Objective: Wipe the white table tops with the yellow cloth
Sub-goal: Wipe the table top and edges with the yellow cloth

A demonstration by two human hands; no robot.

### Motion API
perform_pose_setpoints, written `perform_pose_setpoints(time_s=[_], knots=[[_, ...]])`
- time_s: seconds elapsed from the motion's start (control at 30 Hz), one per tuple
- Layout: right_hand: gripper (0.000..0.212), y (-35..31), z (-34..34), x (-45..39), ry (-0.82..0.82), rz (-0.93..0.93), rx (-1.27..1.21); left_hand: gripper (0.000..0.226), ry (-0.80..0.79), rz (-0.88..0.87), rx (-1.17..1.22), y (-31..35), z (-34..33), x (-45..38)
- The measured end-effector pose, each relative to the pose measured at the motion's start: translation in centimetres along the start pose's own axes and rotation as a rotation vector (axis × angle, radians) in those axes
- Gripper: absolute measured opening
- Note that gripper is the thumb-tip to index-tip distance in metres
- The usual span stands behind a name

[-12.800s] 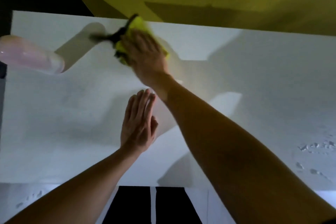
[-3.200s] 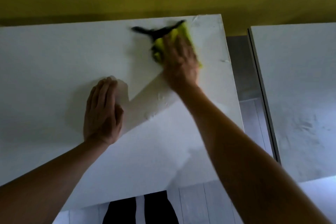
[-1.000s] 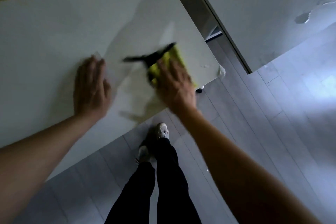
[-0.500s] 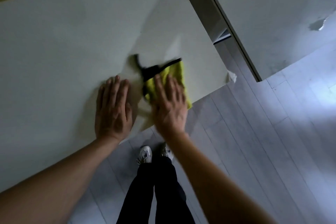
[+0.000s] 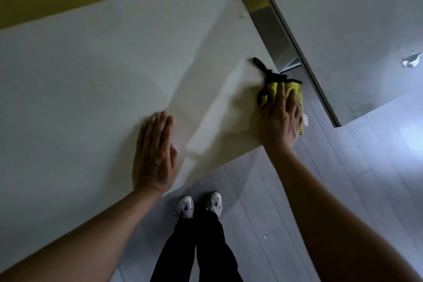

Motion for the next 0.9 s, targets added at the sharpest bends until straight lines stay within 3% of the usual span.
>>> perform_pose_setpoints(time_s=[0.1, 0.17, 0.3, 0.4, 0.5, 0.67, 0.9], knots=[[0.067, -0.6, -0.6, -0.4, 0.02, -0.054, 0.016, 0.062, -0.015, 0.021, 0.0, -0.1, 0.1, 0.0], [0.068, -3.4, -1.5, 0.8, 0.009, 0.03, 0.024, 0.063, -0.021, 0.029, 0.007, 0.1, 0.2, 0.0], [0.059, -13.0, -3.6, 4.9, -0.08, 0.608, -0.014, 0.06, -0.025, 0.04, -0.019, 0.1, 0.2, 0.0], [0.06, -15.9, -4.5, 5.3, -0.166, 0.784, 0.025, 0.06, -0.043, 0.051, -0.062, -0.1, -0.1, 0.1], [0.06, -14.9, -3.8, 2.0, -0.133, 0.763, 0.013, 0.057, -0.067, 0.076, -0.075, 0.1, 0.1, -0.4], [0.066, -9.8, -2.6, -9.1, -0.028, 0.354, -0.016, 0.057, -0.054, 0.085, -0.058, 1.6, 1.0, -3.8], [0.063, -9.9, -2.6, -20.6, 0.007, 0.4, 0.014, 0.062, -0.051, 0.09, -0.06, 4.5, -1.9, -18.4]])
Point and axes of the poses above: each hand's wrist, its own x-axis away from the middle knuckle, its own z-axis out of the back of the hand, y = z × x, the point moved 6 cm from there along -x, towards the middle knuckle, and after that the axes turned 15 degrees about z, right-handed, at the moved point
